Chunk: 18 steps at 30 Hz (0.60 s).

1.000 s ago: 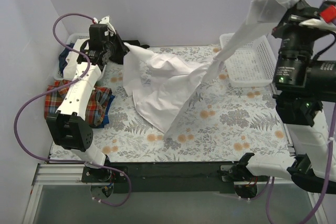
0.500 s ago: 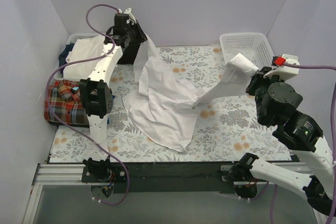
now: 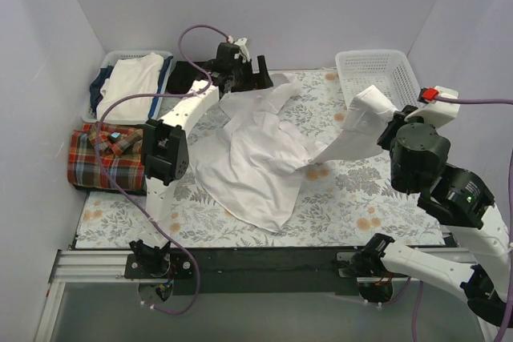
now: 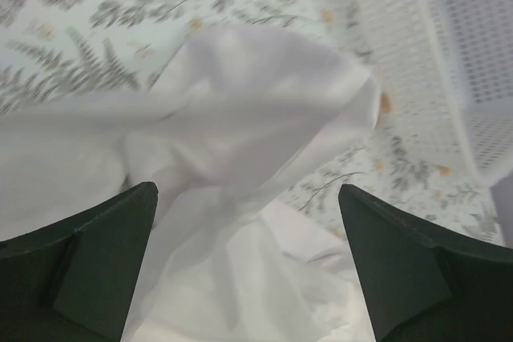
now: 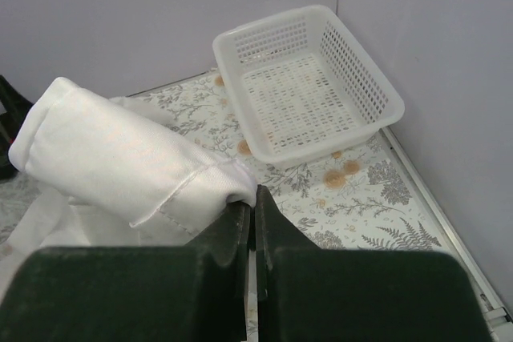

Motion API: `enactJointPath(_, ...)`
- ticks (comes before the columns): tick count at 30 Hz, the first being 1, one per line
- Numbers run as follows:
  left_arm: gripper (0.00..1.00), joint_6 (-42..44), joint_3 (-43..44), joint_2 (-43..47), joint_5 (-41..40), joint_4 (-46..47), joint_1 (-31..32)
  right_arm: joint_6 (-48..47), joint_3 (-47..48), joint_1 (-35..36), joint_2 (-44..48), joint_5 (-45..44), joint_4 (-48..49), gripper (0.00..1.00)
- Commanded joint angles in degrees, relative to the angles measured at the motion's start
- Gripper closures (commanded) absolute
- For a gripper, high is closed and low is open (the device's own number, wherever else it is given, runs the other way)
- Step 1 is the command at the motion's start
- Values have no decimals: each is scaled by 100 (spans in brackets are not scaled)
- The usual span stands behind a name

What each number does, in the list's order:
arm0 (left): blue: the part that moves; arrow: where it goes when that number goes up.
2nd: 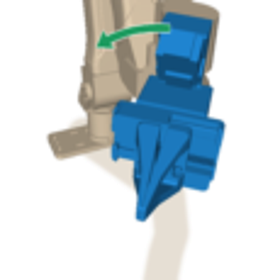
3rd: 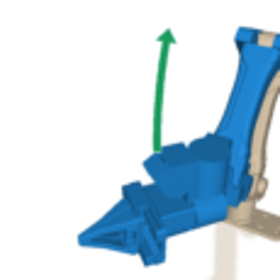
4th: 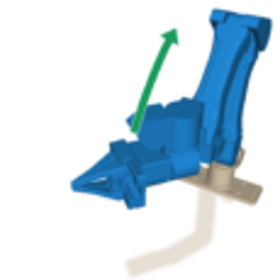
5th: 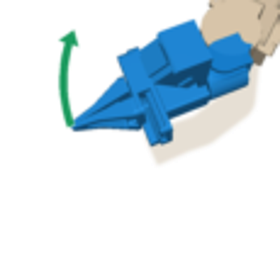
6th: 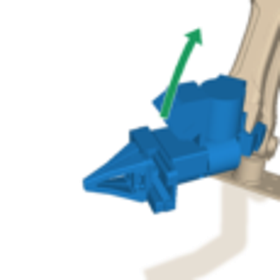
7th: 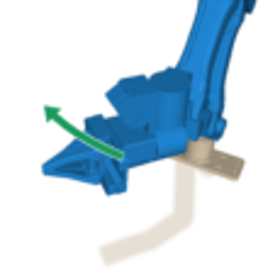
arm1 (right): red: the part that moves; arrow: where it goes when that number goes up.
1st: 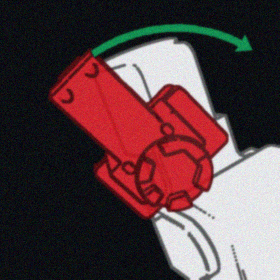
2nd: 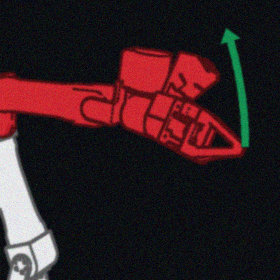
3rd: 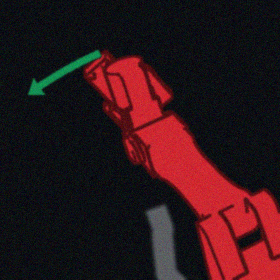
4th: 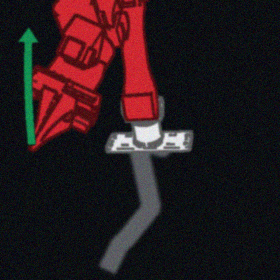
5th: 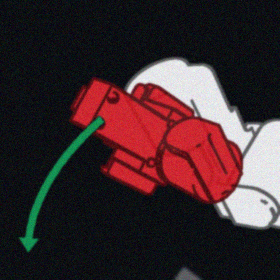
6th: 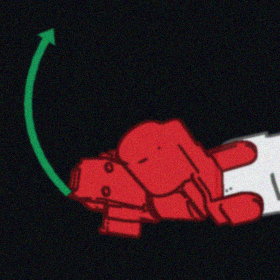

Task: Fold and stack the long sleeve shirts
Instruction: Flatten the shirt out

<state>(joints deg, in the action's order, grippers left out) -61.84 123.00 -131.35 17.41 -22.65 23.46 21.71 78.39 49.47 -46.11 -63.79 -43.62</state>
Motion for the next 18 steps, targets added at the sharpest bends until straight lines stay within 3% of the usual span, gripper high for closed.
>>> enactJointPath(1, 2, 489, -1389, 1504, -1404, -608, -219, 158, 28, -17, -232, -178, 177, 99)
enactJointPath(5, 2, 349, -3619, 2770, -2442, -565, -254, 140, -210, -17, -337, -151, 380, 99)
enactJointPath(9, 2, 103, -4808, 3860, -2541, -608, -377, 9, -359, -25, -434, -55, 573, 99)
enactJointPath(12, 4, -47, -5136, 4029, -2515, -819, -448, -36, -412, -25, -513, 7, 644, 99)
enactJointPath(18, 24, -284, -5673, 3916, -2829, -1090, -448, -106, -535, -25, -522, 191, 898, 99)
